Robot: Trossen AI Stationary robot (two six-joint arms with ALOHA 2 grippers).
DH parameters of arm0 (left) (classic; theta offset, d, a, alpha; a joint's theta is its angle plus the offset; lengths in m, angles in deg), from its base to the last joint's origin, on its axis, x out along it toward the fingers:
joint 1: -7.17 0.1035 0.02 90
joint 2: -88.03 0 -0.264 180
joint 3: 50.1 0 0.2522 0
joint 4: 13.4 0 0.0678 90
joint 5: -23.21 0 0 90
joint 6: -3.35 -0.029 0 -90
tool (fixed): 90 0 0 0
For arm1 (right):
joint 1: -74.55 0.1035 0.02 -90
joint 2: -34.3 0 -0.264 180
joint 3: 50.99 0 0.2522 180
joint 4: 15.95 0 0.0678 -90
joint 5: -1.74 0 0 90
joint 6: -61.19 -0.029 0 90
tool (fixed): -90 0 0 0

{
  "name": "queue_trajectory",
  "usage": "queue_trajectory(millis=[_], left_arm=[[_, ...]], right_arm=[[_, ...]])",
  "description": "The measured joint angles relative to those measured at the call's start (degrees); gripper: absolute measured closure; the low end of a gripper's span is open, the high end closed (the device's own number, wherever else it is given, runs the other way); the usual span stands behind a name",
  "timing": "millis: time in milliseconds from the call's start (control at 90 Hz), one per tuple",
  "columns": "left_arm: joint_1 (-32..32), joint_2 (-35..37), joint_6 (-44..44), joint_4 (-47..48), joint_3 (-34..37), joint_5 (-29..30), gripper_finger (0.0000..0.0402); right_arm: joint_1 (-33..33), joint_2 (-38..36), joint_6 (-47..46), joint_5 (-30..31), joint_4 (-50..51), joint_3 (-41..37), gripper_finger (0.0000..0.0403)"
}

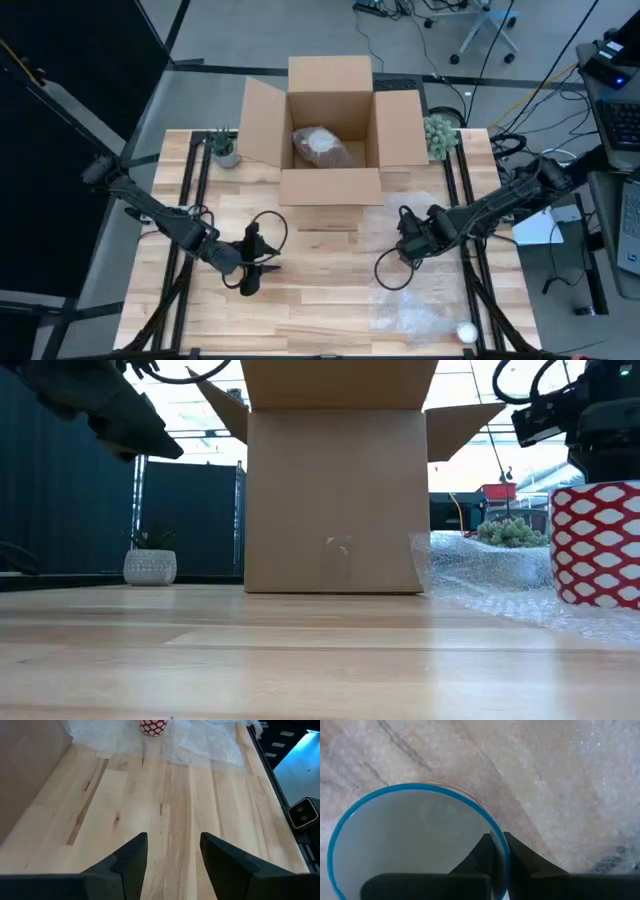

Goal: Wrap mug
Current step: Wrap the red mug with the bubble wrap

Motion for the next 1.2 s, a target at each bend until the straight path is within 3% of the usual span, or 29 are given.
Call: queue_trajectory(millis=[411,789,967,1200], left_arm=[[0.00,-0.02,0.00,-0.17,0.00,0.00,0.0230],[0.00,-0.02,-0.04,-0.13,0.00,0.00,0.0230],[0.00,-0.02,0.00,-0.11,0.00,-0.25,0.0230],[0.02,-0.02,-0.06,-0.07,0.00,-0.54,0.0230]], right_arm=[[-1.66,-0.06,-1.72,-3.55,2.90,0.52,0.0318],[-1.09,-2.77,-2.31,-3.45,6.77,11.89,0.0236],[0.90,-3.21,-2.91,-7.07,6.65,18.08,0.0223],[7.32,-3.12,-6.12,-6.34,0.78,20.52,0.0222]])
